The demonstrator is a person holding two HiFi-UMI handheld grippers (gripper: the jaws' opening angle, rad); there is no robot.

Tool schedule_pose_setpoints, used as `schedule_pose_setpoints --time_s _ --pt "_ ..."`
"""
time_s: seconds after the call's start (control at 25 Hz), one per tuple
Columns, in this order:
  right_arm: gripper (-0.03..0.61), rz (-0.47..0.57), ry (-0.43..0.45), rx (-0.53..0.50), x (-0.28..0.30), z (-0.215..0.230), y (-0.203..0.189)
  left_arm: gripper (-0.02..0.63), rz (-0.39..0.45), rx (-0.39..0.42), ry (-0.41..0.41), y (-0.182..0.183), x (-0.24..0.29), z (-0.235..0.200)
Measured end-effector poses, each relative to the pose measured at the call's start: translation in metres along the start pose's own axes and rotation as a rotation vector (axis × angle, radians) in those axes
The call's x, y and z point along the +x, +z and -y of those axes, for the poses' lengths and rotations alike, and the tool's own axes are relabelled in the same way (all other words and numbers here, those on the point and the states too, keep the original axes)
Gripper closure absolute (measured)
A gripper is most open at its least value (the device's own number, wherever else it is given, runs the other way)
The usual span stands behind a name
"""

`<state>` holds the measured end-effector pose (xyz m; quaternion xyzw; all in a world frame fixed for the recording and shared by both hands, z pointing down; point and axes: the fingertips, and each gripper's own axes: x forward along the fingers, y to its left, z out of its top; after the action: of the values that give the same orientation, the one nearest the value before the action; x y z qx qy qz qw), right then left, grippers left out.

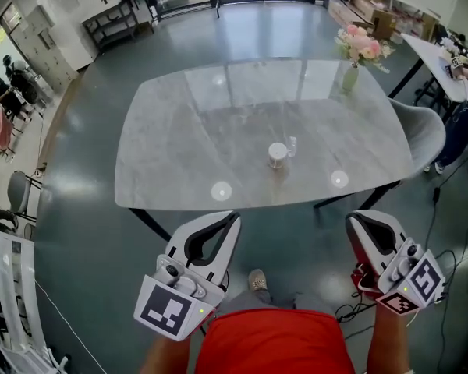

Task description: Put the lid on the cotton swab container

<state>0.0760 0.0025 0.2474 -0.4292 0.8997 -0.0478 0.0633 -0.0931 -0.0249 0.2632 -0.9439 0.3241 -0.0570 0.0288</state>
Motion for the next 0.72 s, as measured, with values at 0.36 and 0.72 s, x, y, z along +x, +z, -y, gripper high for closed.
schedule_pose_setpoints --time_s 0.36,0.72 --pt "0.56 -0.029 -0.035 0.019 0.028 0.048 -0.007 0.603 -0.047 -0.036 0.003 -0.018 0.042 -0.03" --pt "0.56 -0.086 -0.004 -0.007 0.076 0.08 -0.039 0.604 -0.082 -0.059 0.059 -0.054 0.07 -0.062"
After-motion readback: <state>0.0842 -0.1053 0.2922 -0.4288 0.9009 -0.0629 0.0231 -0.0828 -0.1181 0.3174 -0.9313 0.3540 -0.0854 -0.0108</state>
